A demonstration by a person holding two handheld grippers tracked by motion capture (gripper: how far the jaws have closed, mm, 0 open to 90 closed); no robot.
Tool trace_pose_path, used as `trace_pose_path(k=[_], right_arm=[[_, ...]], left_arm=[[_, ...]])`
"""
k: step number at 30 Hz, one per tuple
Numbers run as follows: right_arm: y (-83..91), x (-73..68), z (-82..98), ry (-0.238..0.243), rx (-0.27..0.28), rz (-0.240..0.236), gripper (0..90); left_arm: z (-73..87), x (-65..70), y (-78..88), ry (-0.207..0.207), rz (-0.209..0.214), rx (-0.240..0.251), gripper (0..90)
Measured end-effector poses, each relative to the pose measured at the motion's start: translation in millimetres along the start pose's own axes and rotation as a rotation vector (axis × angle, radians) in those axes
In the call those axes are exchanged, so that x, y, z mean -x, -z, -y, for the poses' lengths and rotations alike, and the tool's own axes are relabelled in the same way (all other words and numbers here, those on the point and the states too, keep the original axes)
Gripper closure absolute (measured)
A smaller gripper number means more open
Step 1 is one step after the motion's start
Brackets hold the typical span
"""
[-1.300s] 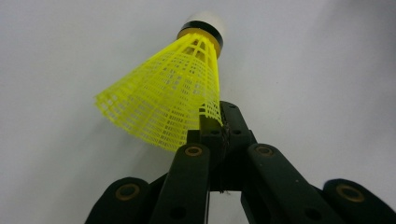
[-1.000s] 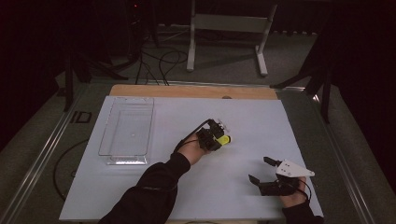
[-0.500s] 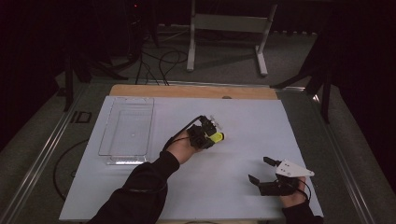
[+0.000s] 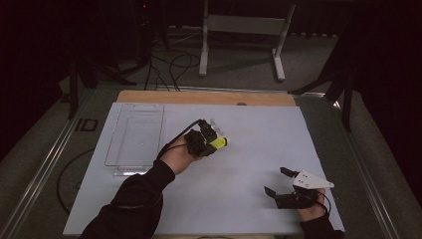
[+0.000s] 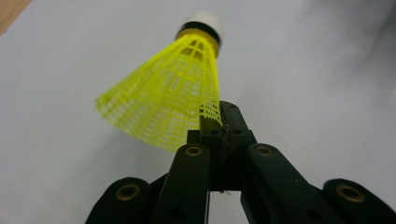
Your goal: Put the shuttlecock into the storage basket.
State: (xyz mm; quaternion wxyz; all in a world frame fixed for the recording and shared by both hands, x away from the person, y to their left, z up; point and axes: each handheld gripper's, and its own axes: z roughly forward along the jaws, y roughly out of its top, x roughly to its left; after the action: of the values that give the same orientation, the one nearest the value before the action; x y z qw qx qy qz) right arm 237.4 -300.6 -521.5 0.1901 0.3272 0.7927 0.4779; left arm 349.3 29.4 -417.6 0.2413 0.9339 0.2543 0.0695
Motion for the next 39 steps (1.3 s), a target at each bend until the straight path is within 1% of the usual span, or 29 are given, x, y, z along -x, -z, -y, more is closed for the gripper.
trace_pose_path(k=[5, 6, 8, 9, 10, 11, 13, 14, 15, 16, 18, 19, 21, 22, 23, 25, 26, 27, 29, 30, 31, 32, 33, 35, 36, 37, 38, 39], right_arm=[[-0.8, -0.5, -0.5, 0.004, 0.002, -0.003, 8.9], [-0.9, -0.4, -0.5, 0.003, 0.002, -0.003, 8.9], [-1.1, -0.4, -0.4, 0.001, 0.0, -0.003, 8.9], [-1.3, -0.5, -0.4, 0.0, -0.002, -0.004, 8.9], [-1.3, -0.5, -0.4, 0.0, -0.002, -0.004, 8.9], [-1.5, -0.6, -0.4, 0.0, -0.004, -0.003, 8.9], [-2.0, -1.3, -0.7, 0.001, -0.005, -0.002, 8.9], [-2.1, -1.3, -0.7, 0.003, -0.004, -0.002, 8.9], [-2.2, -1.3, -0.8, 0.002, -0.004, -0.003, 8.9], [-2.2, -1.3, -0.8, 0.002, -0.004, -0.004, 8.9], [-2.3, -1.3, -0.8, 0.0, -0.004, -0.003, 8.9], [-2.2, -1.4, -0.8, -0.001, -0.004, -0.002, 8.9], [-2.1, -1.4, -1.0, 0.0, -0.003, -0.002, 8.9], [-2.2, -1.3, -1.0, 0.002, -0.002, -0.002, 8.9], [-2.2, -1.4, -1.0, 0.004, -0.003, -0.003, 8.9], [-2.3, -1.4, -1.0, 0.005, -0.003, -0.003, 8.9], [-2.3, -1.3, -1.0, 0.006, -0.003, -0.003, 8.9], [-2.2, -1.4, -1.1, 0.006, -0.003, -0.002, 8.9], [-2.0, -1.4, -1.2, 0.005, -0.002, -0.001, 8.9], [-1.9, -1.4, -1.2, 0.005, -0.003, 0.0, 8.9], [-1.9, -1.4, -1.2, 0.005, -0.003, 0.0, 8.9], [-2.0, -1.4, -1.2, 0.006, -0.003, -0.001, 8.9], [-2.0, -1.5, -1.3, 0.007, -0.005, 0.0, 8.9], [-2.3, -1.8, -1.3, 0.007, -0.006, 0.001, 8.9], [-2.4, -1.8, -1.4, 0.008, -0.008, 0.001, 8.9], [-2.4, -2.0, -1.4, 0.007, -0.009, 0.0, 8.9], [-2.6, -2.0, -1.4, 0.008, -0.01, -0.001, 8.9], [-3.0, -1.9, -1.3, 0.009, -0.01, 0.0, 8.9]], left_arm=[[8.9, -4.0, 11.4, -0.005, -0.01, -0.005, 90.0], [10.7, -4.6, 13.9, 0.002, -0.01, -0.001, 90.0], [13.8, -6.3, 19.1, 0.0, -0.017, -0.002, 90.0], [15.2, -7.0, 21.6, 0.011, -0.017, 0.004, 90.0], [15.2, -7.0, 21.6, 0.011, -0.017, 0.004, 90.0], [17.1, -7.8, 25.4, 0.002, -0.032, 0.003, 90.0], [19.3, -9.6, 30.0, 0.009, -0.032, 0.006, 90.0], [20.9, -10.3, 32.9, 0.006, -0.041, 0.005, 90.0], [21.9, -10.8, 34.4, 0.012, -0.042, 0.011, 90.0], [23.7, -12.0, 37.3, 0.008, -0.033, 0.007, 90.0], [26.7, -13.4, 41.6, 0.008, -0.042, 0.008, 90.0], [28.1, -14.0, 43.1, 0.007, -0.038, 0.008, 90.0], [31.6, -16.1, 46.9, 0.017, -0.048, 0.012, 90.0], [34.2, -17.5, 49.6, 0.009, -0.042, 0.008, 90.0], [35.1, -18.1, 50.6, 0.016, -0.041, 0.011, 90.0], [38.9, -19.0, 53.8, 0.011, -0.049, 0.009, 90.0], [41.5, -20.5, 56.4, 0.02, -0.047, 0.01, 90.0], [43.2, -21.0, 57.6, 0.015, -0.051, 0.01, 90.0], [48.0, -23.5, 62.0, 0.023, -0.047, 0.01, 90.0], [51.1, -24.8, 64.4, 0.013, -0.047, 0.009, 90.0], [53.2, -25.6, 66.1, 0.012, -0.048, 0.009, 90.0], [56.5, -27.6, 69.0, 0.021, -0.051, 0.014, 90.0], [58.5, -28.9, 70.6, 0.02, -0.05, 0.015, 90.0], [63.9, -32.5, 75.5, 0.037, -0.055, 0.023, 90.0], [67.2, -34.5, 78.7, 0.032, -0.065, 0.024, 90.0], [69.3, -36.0, 80.6, 0.038, -0.068, 0.027, 90.0], [72.6, -38.1, 83.2, 0.037, -0.062, 0.028, 90.0], [74.8, -38.8, 84.7, 0.031, -0.064, 0.033, 90.0]])
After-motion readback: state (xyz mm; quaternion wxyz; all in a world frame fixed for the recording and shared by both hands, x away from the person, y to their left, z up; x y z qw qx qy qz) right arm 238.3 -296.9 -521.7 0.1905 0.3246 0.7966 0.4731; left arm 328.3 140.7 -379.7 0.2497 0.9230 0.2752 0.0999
